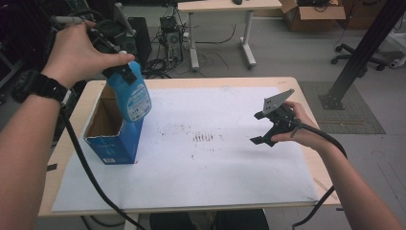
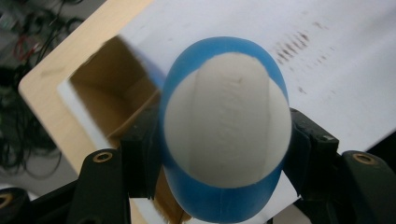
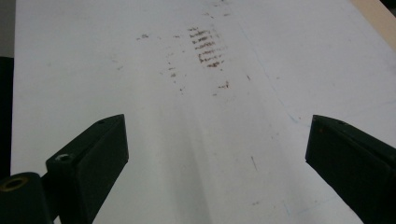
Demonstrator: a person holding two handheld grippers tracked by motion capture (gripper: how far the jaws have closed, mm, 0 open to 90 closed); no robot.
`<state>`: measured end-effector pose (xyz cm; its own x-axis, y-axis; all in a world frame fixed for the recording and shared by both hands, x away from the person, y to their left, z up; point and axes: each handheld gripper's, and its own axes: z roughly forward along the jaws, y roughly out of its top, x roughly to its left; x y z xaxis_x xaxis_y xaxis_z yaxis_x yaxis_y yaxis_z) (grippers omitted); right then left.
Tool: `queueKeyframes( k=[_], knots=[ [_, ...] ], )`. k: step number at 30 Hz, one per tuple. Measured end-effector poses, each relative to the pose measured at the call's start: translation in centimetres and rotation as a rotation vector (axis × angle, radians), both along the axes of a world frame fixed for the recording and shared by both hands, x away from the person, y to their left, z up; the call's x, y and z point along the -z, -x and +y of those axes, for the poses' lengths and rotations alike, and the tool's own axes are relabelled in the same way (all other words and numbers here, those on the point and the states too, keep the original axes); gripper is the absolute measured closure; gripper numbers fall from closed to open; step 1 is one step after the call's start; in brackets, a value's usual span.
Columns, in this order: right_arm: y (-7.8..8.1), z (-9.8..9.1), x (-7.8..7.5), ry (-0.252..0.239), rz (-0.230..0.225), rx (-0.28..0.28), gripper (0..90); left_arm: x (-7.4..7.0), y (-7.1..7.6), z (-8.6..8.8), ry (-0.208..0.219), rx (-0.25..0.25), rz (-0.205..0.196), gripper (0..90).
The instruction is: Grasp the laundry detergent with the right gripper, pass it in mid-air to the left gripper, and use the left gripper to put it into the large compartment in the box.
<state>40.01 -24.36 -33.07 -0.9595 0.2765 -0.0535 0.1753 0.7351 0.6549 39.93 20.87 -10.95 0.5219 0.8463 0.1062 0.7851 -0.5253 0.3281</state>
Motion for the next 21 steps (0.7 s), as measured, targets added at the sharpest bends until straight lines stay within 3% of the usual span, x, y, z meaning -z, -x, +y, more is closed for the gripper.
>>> queueKeyframes(
  k=[4, 9, 16, 21],
  knots=[
    [0.0, -1.0, 0.3, 0.004, -0.001, 0.022, 6.2, -0.3, -0.2, 2.1, 0.01, -0.129, -0.002, 38.1],
    [0.0, -1.8, 0.4, 0.007, 0.003, 0.038, 6.4, -0.1, -0.3, 4.1, 0.011, -0.239, 0.001, 38.1],
    [0.1, -2.1, 0.8, 0.004, 0.009, 0.047, 6.5, 0.8, -0.4, 6.0, 0.011, -0.362, 0.02, 38.1],
    [0.1, -2.0, 1.0, 0.008, 0.009, 0.046, 6.5, 2.1, -0.4, 6.8, 0.024, -0.407, 0.036, 38.1]
  ],
)
